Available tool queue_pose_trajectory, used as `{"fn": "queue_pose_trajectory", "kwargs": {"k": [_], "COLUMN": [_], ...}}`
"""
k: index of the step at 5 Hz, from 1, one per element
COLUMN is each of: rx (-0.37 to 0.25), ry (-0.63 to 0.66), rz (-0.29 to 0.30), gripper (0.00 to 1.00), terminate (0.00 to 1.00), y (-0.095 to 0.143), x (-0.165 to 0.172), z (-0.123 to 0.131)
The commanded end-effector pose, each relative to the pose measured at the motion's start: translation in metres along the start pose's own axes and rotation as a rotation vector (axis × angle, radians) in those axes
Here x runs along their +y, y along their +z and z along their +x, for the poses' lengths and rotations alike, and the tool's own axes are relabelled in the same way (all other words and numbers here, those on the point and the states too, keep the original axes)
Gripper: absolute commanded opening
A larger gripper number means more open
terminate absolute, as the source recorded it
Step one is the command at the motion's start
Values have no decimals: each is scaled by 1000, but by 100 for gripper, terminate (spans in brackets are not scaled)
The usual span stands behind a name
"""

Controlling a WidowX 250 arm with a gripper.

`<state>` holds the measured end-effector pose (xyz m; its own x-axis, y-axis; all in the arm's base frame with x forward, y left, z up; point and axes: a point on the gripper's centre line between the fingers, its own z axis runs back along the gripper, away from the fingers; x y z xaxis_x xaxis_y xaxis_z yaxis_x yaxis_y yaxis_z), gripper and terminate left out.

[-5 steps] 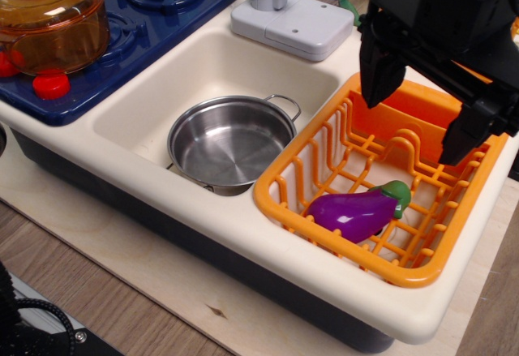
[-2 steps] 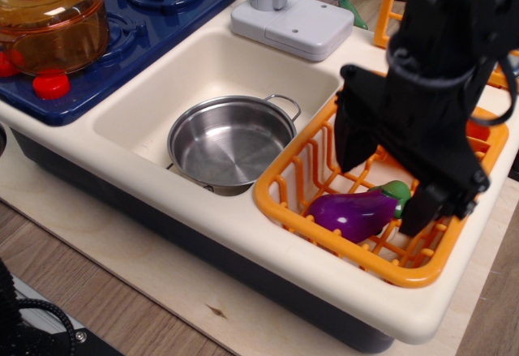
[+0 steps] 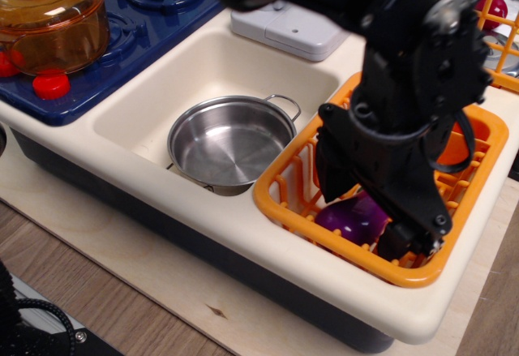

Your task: Put eggplant into pan

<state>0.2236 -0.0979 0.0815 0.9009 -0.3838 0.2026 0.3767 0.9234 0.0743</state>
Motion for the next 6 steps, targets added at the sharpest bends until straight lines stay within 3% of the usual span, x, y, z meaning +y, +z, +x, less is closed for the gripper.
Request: {"fn": "queue_pose_trajectory", "kwargs": {"k": [1,3,4,5,6], "rx": [-58,-65,-20,16,16], "ry": [26,33,46,66,83], "rz": [-6,-50,-65,-36,20], "gripper": [0,0,0,0,0], "terminate": [0,0,0,0,0], "y": [-1,-3,22,57,75], "x": [8,15,16,20,25], "z": [2,2,13,21,16]}}
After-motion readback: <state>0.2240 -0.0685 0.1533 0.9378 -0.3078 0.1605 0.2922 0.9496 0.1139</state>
